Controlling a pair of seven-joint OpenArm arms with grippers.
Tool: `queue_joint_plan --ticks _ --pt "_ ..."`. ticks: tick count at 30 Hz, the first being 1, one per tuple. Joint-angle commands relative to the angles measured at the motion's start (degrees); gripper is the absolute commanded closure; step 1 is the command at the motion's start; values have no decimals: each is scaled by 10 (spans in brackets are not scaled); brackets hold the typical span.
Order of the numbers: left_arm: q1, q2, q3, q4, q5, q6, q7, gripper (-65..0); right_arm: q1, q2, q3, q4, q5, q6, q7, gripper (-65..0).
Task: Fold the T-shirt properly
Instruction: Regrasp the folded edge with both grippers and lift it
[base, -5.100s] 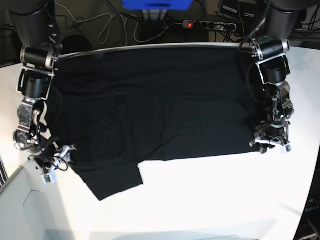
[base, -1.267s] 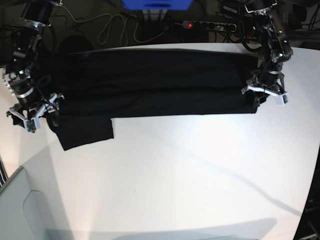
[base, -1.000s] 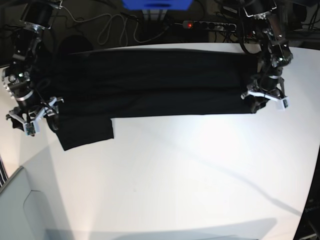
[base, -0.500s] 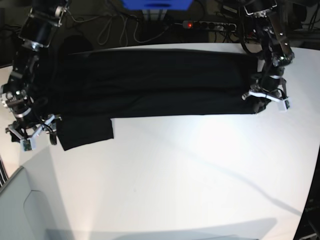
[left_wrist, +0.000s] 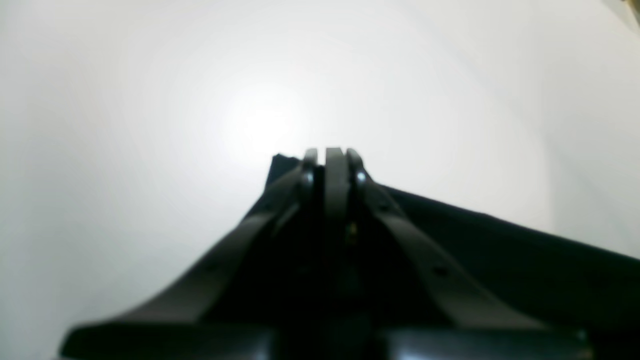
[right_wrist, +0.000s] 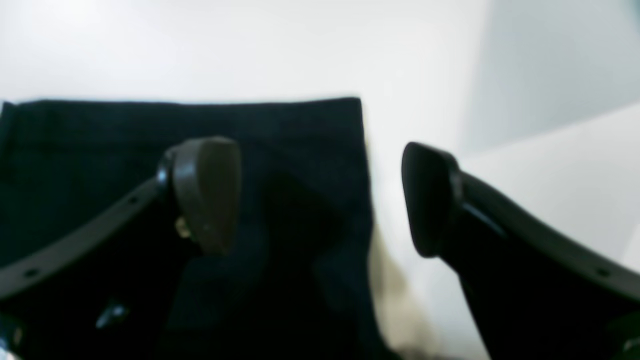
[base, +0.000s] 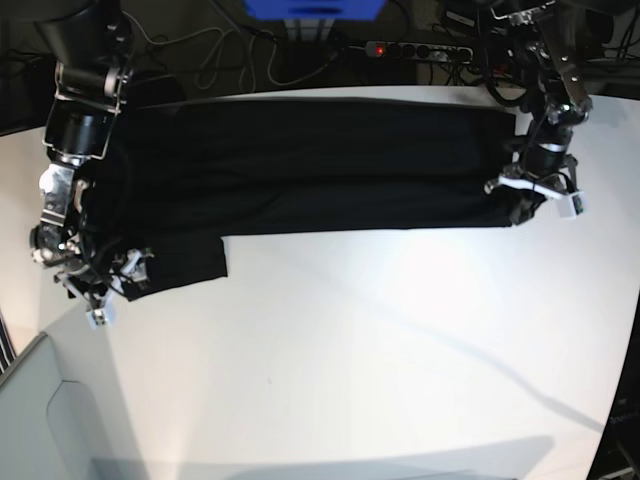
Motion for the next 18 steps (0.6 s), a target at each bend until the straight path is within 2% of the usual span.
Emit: queue_joint_plan --ticks 1,8,9,11,16,18 --pt "-2 -5 -9 8 -7 -3 -13 0 16 10 3 1 2 3 9 -488" --pt "-1 -5 -19 5 -7 -5 -13 0 30 21 4 -48 2 4 6 -479" --pt "-1 -4 -24 5 -7 -6 -13 0 30 21 4 -48 2 4 4 -460" --pt "-1 4 -34 4 -7 -6 -13 0 28 21 3 -48 2 5 3 -384" --pt "1 5 -39 4 -7 -6 -13 0 15 18 3 -48 2 5 3 -2" --pt "2 5 -39 5 -7 -6 -13 0 14 18 4 -47 3 5 3 -17"
